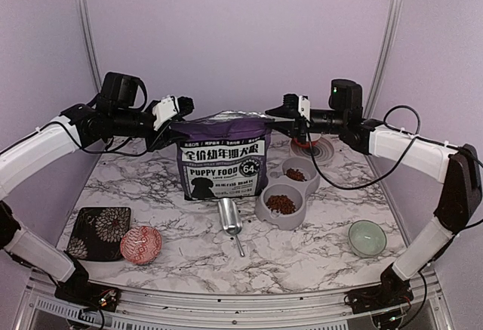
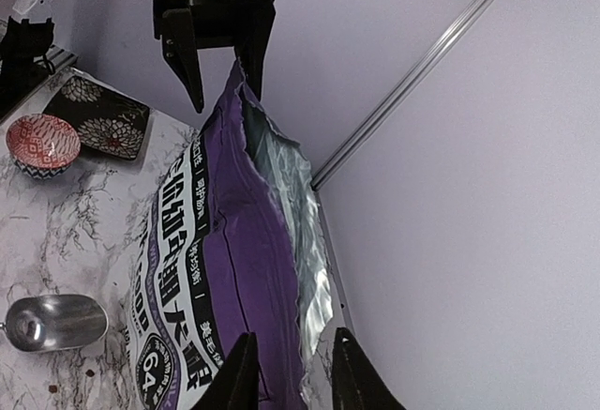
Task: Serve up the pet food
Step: Press the seal on the pet food bag.
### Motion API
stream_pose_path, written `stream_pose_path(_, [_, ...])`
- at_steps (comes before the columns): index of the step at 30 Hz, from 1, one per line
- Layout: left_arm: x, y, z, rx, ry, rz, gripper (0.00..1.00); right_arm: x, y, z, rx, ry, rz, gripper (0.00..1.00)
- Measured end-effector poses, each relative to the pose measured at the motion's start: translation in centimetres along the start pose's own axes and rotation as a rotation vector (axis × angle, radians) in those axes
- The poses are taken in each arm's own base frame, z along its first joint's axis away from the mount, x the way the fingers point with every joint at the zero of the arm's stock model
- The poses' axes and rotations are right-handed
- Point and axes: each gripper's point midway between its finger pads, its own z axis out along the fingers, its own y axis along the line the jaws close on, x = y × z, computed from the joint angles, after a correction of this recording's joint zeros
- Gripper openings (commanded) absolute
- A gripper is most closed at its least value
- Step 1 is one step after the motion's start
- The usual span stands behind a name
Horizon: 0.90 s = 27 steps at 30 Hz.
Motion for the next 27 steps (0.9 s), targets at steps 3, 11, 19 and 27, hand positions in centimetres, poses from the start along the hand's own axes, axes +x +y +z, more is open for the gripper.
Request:
stream_pose_path(3, [0.1, 0.0, 0.3, 0.016, -0.005, 0.002, 0.29, 0.0, 0.1, 0.0, -0.007, 0.0, -0.001, 0.42])
stream_pose_path(11, [-1.1, -0.2, 0.5, 0.062, -0.058, 0.017, 0.0, -0.6, 0.0, 0.0, -0.023, -0.009, 0.001, 0.58])
stream_pose_path(19, [-1.2, -0.4, 0.5, 0.076, -0.068, 0.015, 0.0, 0.0, -0.7, 1.2, -0.059, -0.015, 0.029, 0.49])
stream_pose_path(27, [-1.3, -0.6, 0.5, 0.084, -0.073, 0.013, 0.0, 1.5, 0.4, 2.2, -0.138, -0.016, 0.107, 0.27])
